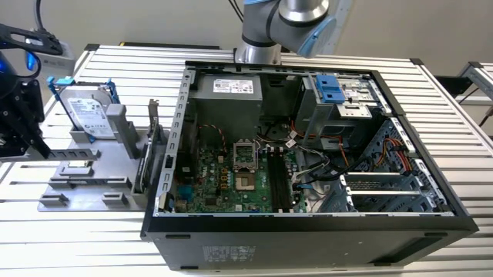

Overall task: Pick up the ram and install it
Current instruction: 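Pick up the ram and move it above insertion slot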

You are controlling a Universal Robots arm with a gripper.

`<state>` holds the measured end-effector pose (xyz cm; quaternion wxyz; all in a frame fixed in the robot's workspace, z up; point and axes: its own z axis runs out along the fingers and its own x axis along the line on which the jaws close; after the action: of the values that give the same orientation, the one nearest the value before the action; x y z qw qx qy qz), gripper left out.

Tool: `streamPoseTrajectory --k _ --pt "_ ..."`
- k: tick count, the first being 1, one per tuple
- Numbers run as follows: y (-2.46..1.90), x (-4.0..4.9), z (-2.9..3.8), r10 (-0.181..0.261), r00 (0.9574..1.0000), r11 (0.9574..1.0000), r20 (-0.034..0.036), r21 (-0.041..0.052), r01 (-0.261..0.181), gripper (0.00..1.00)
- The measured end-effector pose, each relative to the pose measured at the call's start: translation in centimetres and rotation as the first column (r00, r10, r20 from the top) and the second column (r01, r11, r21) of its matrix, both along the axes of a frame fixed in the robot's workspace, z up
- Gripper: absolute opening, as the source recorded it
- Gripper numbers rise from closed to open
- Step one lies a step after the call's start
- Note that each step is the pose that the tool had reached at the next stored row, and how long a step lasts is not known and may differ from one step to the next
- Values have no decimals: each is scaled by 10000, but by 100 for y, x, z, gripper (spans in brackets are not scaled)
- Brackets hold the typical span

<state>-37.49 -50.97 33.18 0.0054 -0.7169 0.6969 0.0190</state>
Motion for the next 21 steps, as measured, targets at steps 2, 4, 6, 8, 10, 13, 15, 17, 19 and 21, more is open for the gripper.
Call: streamPoseTrajectory --k 2,4,6,8,10,13,15,17,19,21 --pt "0 0 8 0 10000 10000 0 0 0 0" --pt "0 0 17 0 10000 10000 1 0 0 0" --pt "0 0 26 0 10000 10000 1 1 0 0" --pt "0 0 37 0 10000 10000 0 0 0 0" --pt "0 0 47 0 10000 10000 0 0 0 0" --pt "0 0 66 0 10000 10000 -1 -1 0 0" --pt "0 0 82 0 10000 10000 0 0 0 0" --pt "0 0 96 0 10000 10000 0 0 0 0" --pt "0 0 108 0 10000 10000 1 1 0 0" --pt "0 0 121 0 10000 10000 0 0 0 0"
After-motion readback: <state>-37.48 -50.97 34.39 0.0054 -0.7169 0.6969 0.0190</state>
